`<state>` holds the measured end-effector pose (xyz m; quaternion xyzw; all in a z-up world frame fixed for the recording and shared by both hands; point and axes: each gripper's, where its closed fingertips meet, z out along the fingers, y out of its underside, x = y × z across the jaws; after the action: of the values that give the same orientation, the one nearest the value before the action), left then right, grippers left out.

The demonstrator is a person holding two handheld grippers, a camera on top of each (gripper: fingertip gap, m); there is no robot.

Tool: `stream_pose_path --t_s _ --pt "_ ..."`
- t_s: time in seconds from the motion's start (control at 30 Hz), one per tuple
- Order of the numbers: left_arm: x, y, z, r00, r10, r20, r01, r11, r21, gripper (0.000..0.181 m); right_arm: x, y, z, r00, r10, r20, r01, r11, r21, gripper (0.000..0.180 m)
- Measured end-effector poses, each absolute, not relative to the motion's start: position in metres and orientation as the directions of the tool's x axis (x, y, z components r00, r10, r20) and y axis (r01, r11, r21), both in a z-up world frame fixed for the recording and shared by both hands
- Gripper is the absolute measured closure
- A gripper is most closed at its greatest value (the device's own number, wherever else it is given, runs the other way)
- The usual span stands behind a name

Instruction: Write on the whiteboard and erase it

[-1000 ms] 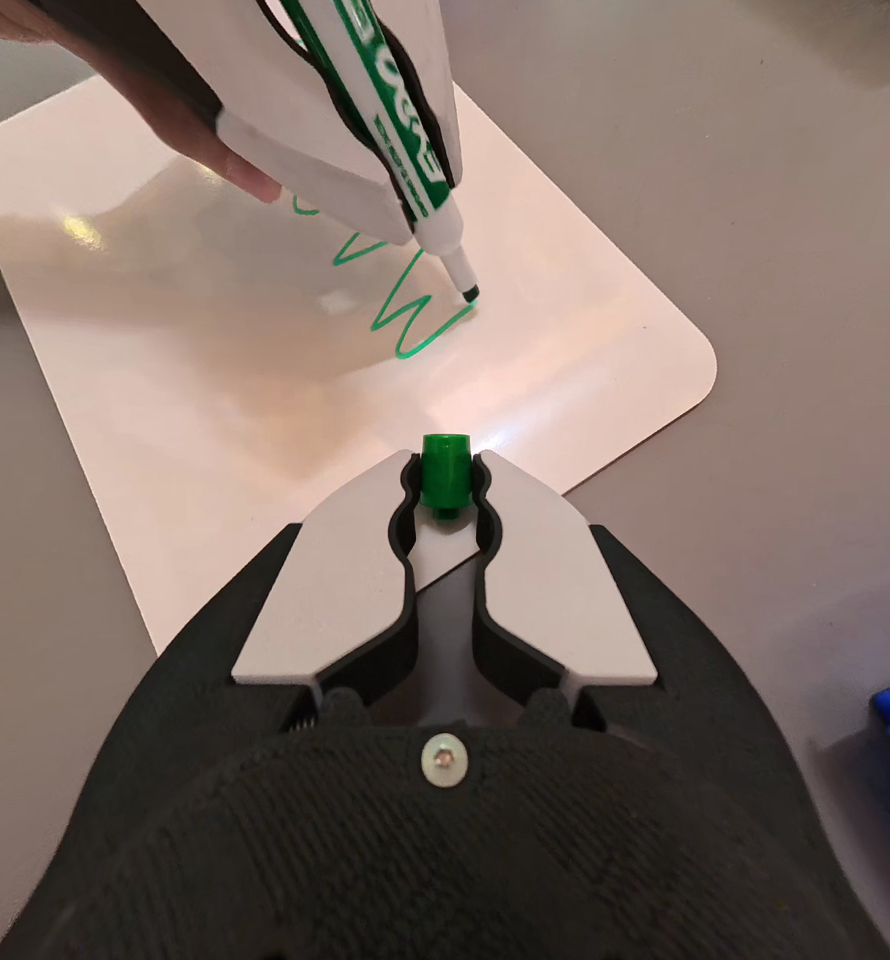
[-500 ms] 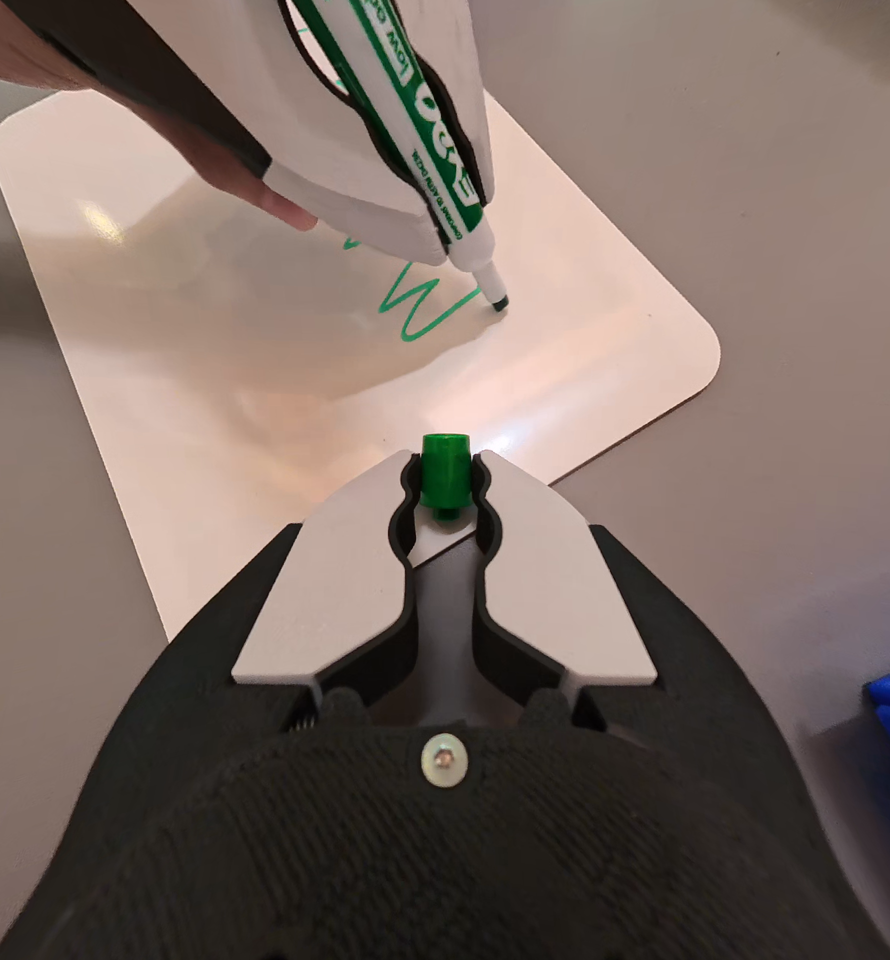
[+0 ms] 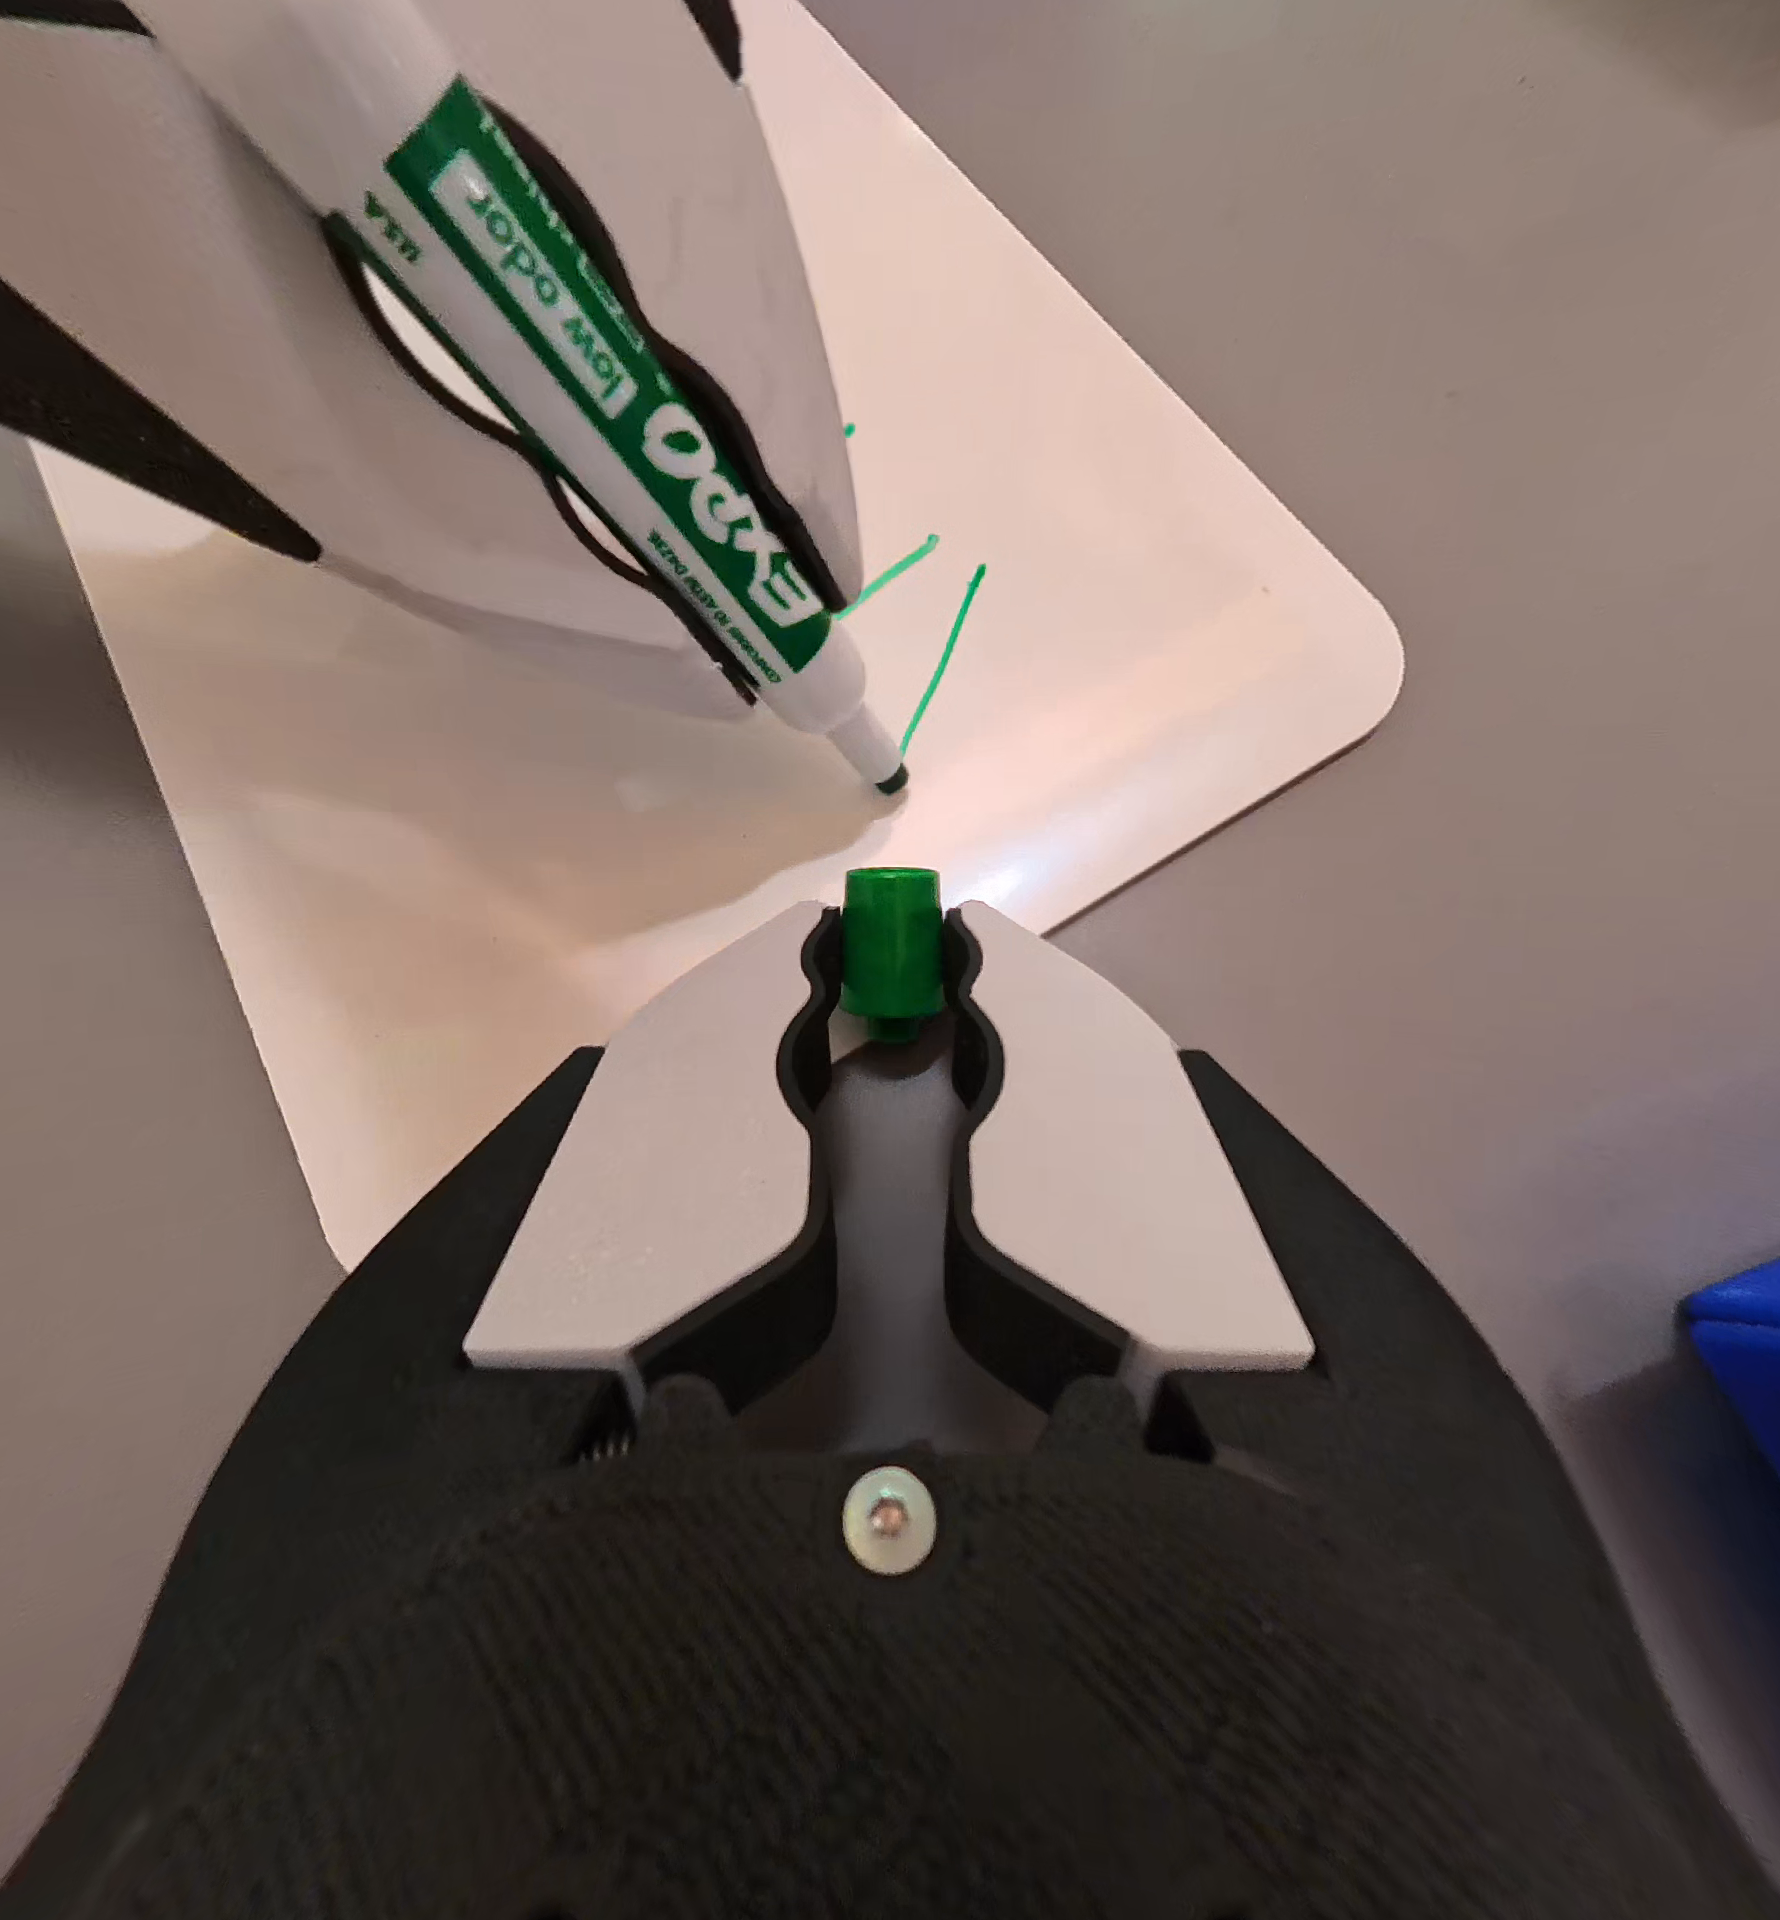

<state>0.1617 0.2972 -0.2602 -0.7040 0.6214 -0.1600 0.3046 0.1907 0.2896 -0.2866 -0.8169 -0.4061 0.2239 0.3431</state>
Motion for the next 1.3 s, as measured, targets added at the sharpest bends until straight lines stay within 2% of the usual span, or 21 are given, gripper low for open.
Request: stream_pose_path --t_s 0.23,0.6,1.0,1.1,1.17,1.3 --pt "0.158 0.32 -0.241 0.287 -0.95 -0.12 -0.684 -0.115 -0.72 0.162 0.191 0.289 -0.287 0.569 0.818 -0.084 0.512 -0.433 -0.742 0.161" --pt "0.159 0.331 -0.261 0.286 -0.944 -0.162 -0.747 -0.114 -0.655 0.162 0.191 0.289 -0.287 0.57 0.818 -0.08 0.515 -0.431 -0.741 0.161" --pt "0.135 0.292 -0.26 0.275 -0.949 -0.156 -0.765 -0.118 -0.633 0.162 0.191 0.289 -0.287 0.57 0.817 -0.086 0.511 -0.434 -0.742 0.161" --pt "0.137 0.292 -0.255 0.305 -0.944 -0.125 -0.71 -0.138 -0.691 0.162 0.191 0.289 -0.287 0.57 0.817 -0.084 0.511 -0.433 -0.742 0.161" --pt "0.139 0.295 -0.239 0.338 -0.939 -0.062 -0.626 -0.175 -0.76 0.162 0.191 0.289 -0.287 0.57 0.817 -0.08 0.513 -0.431 -0.743 0.161" --pt "0.125 0.311 -0.211 0.397 -0.917 -0.018 -0.529 -0.213 -0.821 0.162 0.191 0.288 -0.288 0.568 0.819 -0.079 0.516 -0.43 -0.741 0.161"
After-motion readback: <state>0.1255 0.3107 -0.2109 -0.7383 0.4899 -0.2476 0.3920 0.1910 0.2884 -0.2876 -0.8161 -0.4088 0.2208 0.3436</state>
